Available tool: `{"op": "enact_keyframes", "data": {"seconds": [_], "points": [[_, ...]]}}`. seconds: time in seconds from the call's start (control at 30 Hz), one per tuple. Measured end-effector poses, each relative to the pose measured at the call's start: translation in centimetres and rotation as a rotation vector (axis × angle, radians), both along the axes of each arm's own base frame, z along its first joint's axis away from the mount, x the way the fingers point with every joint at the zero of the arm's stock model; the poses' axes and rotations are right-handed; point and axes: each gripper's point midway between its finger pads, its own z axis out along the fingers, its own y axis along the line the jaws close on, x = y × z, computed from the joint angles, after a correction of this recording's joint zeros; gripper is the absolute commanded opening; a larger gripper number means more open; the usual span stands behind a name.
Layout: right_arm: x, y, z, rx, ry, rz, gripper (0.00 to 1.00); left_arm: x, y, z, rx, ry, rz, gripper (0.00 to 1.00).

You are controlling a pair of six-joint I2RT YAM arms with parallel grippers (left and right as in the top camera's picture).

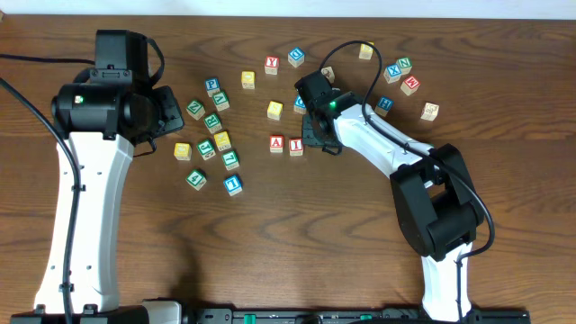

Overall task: Spell out AI2
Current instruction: 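Carry the 2 block left toward the A and I blocks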

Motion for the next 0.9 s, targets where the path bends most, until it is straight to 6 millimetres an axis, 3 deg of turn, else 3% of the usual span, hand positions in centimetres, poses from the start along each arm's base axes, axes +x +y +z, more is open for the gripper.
{"op": "enact_keyframes", "data": {"seconds": [0.33,0.63,0.9], "points": [[-0.15,-0.11,-0.05,-0.006,0.006,0.003,0.30,0.00,0.00,0.00,0.000,0.000,0.000,0.42],[-0.34,-0.19,-0.11,-0.014,0.013,0.016,0.43,0.00,0.00,0.00,0.000,0.000,0.000,0.42],[-0.04,-0.01,-0.01,-0.012,-0.001,0.031,0.43,0.00,0.00,0.00,0.000,0.000,0.000,0.41]]}}
